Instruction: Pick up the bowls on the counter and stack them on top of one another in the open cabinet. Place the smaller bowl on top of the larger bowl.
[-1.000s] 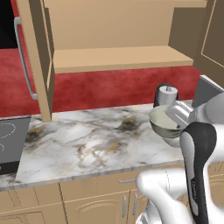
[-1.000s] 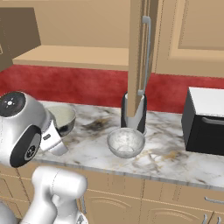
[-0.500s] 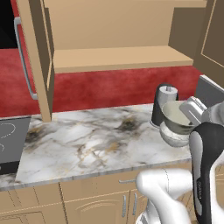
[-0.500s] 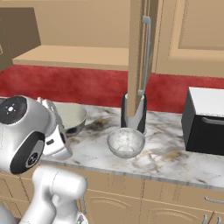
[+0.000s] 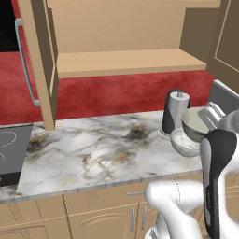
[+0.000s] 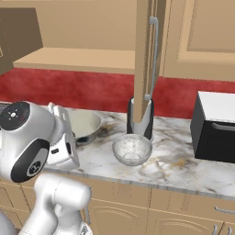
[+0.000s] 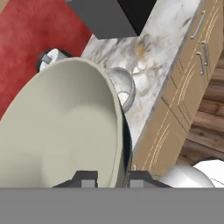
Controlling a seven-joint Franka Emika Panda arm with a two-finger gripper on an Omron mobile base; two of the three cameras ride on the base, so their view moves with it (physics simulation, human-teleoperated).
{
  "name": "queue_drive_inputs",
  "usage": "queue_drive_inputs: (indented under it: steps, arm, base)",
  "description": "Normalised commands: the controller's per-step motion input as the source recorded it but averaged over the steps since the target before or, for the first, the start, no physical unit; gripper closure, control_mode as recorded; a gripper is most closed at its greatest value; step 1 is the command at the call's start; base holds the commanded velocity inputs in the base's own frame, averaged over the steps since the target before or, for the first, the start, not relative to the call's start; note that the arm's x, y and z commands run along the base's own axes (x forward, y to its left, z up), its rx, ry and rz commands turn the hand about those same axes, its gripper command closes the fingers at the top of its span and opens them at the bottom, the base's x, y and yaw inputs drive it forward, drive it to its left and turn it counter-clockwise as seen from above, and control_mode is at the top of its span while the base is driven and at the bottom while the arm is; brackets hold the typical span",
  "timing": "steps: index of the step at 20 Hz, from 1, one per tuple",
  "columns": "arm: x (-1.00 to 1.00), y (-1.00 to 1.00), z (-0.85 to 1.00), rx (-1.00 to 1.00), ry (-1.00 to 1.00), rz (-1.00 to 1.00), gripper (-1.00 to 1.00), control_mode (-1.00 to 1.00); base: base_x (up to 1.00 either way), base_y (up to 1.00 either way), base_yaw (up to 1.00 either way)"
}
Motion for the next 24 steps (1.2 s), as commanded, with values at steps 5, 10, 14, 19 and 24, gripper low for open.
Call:
queue_drive_inputs:
  steps: [5,10,14,19,24]
  arm:
    - [0.00,-0.14,-0.14,0.00,-0.03,-0.13,1.00,-1.00]
    - [0.01,-0.25,-0.17,0.00,-0.04,-0.11,1.00,-1.00]
    - [0.03,-0.24,-0.21,0.00,-0.06,-0.10,1.00,-1.00]
    - [0.13,-0.14,-0.28,0.00,-0.06,-0.09,1.00,-1.00]
    - [0.17,-0.05,-0.33,0.01,-0.07,-0.09,1.00,-1.00]
  base:
    - [0.00,0.00,0.00]
    - [0.00,0.00,0.00]
    - [0.00,0.00,0.00]
    - [0.00,0.00,0.00]
    - [0.00,0.00,0.00]
